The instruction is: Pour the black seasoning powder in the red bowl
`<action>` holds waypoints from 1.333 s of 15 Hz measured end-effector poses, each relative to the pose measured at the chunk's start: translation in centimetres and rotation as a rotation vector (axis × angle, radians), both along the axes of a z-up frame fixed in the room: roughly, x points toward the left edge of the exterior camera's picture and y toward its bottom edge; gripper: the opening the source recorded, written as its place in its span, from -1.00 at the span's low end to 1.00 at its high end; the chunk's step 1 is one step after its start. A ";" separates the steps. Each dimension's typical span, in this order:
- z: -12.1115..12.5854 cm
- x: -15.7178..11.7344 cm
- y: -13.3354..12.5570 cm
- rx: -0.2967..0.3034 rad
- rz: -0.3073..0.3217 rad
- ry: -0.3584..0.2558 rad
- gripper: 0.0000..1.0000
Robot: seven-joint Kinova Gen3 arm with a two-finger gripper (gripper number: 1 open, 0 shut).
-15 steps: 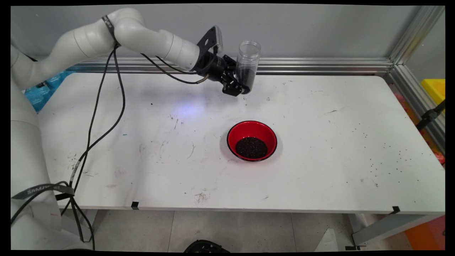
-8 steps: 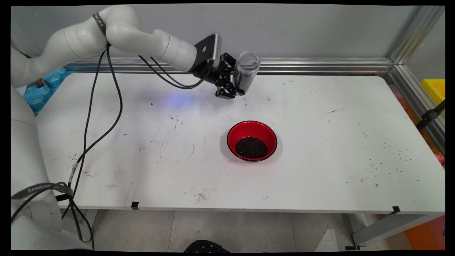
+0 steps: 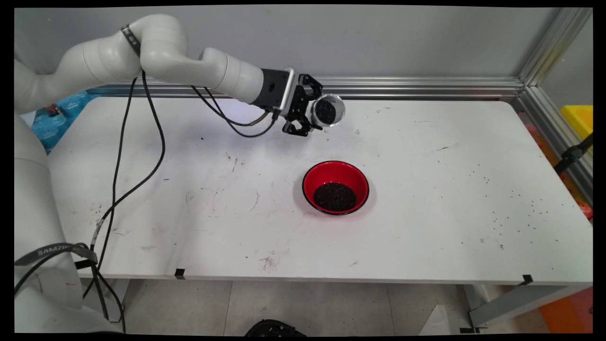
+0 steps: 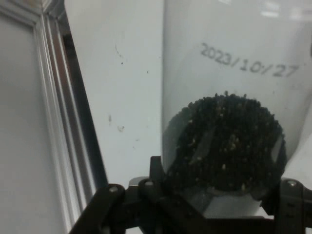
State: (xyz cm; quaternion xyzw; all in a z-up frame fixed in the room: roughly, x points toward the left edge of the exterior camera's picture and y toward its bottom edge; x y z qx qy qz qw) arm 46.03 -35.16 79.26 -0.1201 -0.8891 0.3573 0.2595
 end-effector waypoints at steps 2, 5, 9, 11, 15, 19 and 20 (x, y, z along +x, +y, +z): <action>-0.2 -0.4 0.2 -0.073 -0.057 -0.063 -1.00; -0.5 -1.0 0.4 -0.177 -0.137 -0.145 -1.00; -0.7 -1.9 0.4 -0.320 -0.228 -0.240 -1.00; -0.7 -2.3 0.3 -0.369 -0.255 -0.272 -1.00; -1.0 -3.1 0.4 -0.492 -0.324 -0.345 -1.00; -1.3 -3.8 0.4 -0.607 -0.382 -0.408 -1.00; -1.4 -3.9 0.4 -0.631 -0.393 -0.420 -1.00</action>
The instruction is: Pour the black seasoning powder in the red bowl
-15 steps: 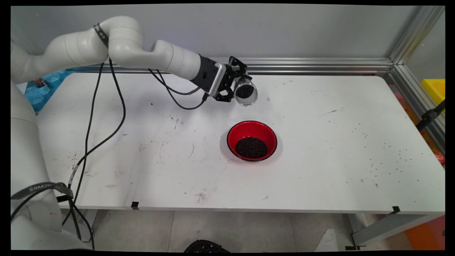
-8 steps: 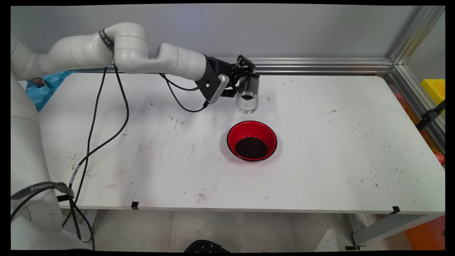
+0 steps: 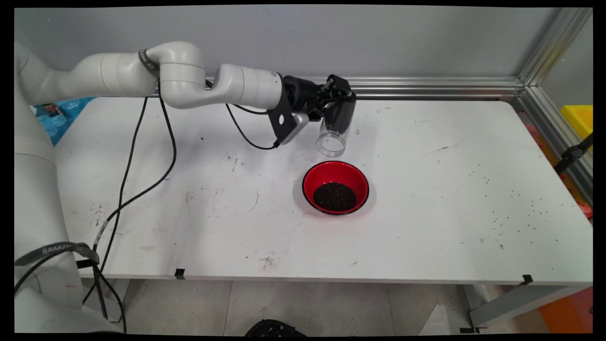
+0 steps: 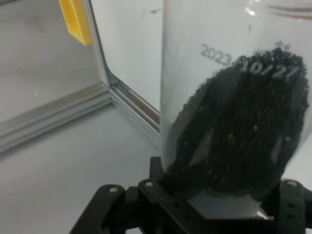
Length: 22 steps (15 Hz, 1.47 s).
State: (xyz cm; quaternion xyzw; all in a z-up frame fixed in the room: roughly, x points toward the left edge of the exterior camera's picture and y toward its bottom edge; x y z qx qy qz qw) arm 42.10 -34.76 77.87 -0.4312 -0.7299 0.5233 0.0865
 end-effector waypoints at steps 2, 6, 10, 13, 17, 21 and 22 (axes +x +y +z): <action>-0.2 -0.3 0.1 -0.049 -0.029 -0.024 -1.00; -0.7 -0.7 0.3 -0.106 -0.065 -0.054 -1.00; -1.4 -1.1 0.5 -0.165 -0.093 -0.085 -1.00; -1.9 -1.4 0.6 -0.204 -0.105 -0.103 -1.00; -2.5 -1.9 0.7 -0.255 -0.117 -0.123 -1.00; -2.8 -2.3 0.8 -0.306 -0.130 -0.139 -1.00; -2.9 -2.3 0.8 -0.319 -0.134 -0.143 -1.00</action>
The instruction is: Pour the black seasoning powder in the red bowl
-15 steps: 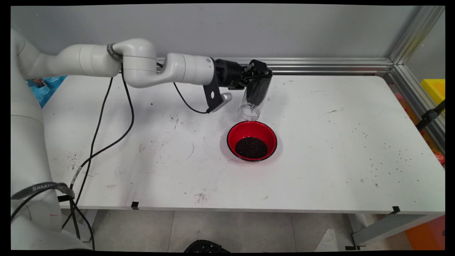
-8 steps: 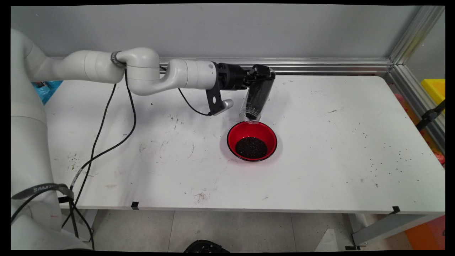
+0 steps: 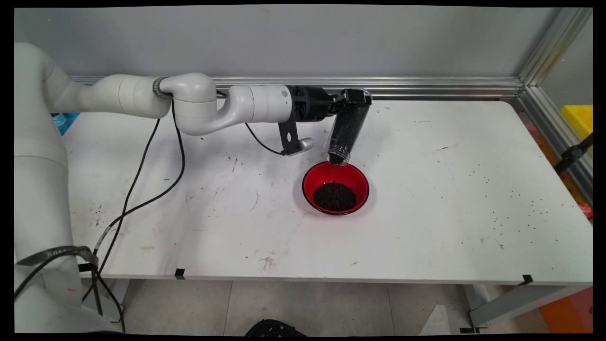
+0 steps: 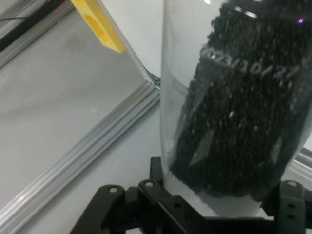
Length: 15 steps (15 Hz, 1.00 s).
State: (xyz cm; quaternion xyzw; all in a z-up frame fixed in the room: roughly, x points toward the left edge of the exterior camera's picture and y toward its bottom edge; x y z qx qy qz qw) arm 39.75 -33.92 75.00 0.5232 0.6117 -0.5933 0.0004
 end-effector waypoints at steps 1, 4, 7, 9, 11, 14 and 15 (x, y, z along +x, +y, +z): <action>-0.1 -0.1 0.1 -0.012 -0.005 -0.005 -1.00; -0.4 -0.4 0.4 -0.041 -0.019 -0.019 -1.00; -0.7 -0.7 0.8 -0.061 -0.032 -0.030 -1.00; -0.9 -1.0 1.0 -0.072 -0.038 -0.036 -1.00; -1.1 -1.1 1.2 -0.080 -0.042 -0.041 -1.00; -1.3 -1.3 1.6 -0.088 -0.049 -0.049 -1.00; -1.4 -1.3 1.8 -0.090 -0.052 -0.051 -1.00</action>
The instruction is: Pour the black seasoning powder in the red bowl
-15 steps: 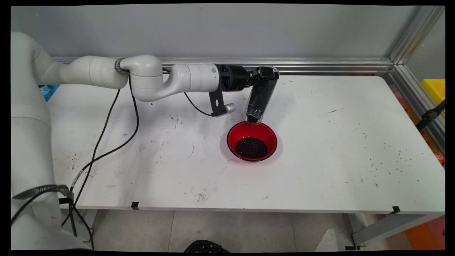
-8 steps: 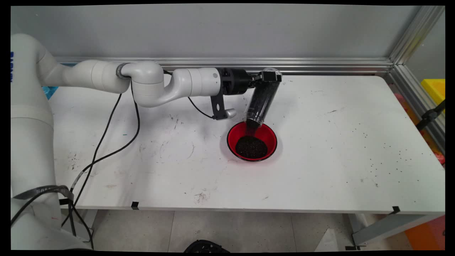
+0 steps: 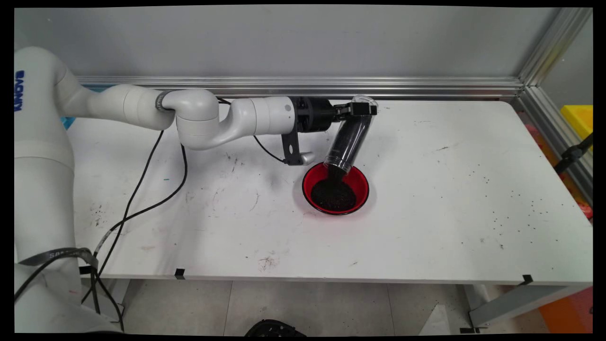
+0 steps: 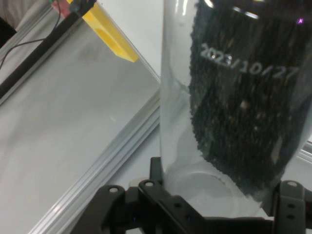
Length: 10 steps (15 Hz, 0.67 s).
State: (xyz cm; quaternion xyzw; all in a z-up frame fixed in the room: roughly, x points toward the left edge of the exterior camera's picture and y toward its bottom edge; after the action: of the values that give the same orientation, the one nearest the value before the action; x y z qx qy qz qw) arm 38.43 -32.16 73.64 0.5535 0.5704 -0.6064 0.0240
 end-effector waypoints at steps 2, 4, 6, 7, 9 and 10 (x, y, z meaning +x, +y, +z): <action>-0.1 -0.1 0.2 -0.002 -0.003 -0.003 -1.00; -0.2 -0.1 0.3 -0.004 -0.007 -0.006 -1.00; -0.2 -0.1 0.5 -0.006 -0.010 -0.008 -1.00; -0.3 -0.1 0.6 -0.006 -0.011 -0.008 -1.00; -0.3 -0.2 0.7 -0.006 -0.011 -0.007 -1.00; -0.3 -0.2 0.7 -0.006 -0.010 -0.006 -1.00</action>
State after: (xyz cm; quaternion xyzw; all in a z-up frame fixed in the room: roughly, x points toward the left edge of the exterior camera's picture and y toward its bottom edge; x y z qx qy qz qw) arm 38.26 -31.49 73.37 0.5583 0.5657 -0.6064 0.0243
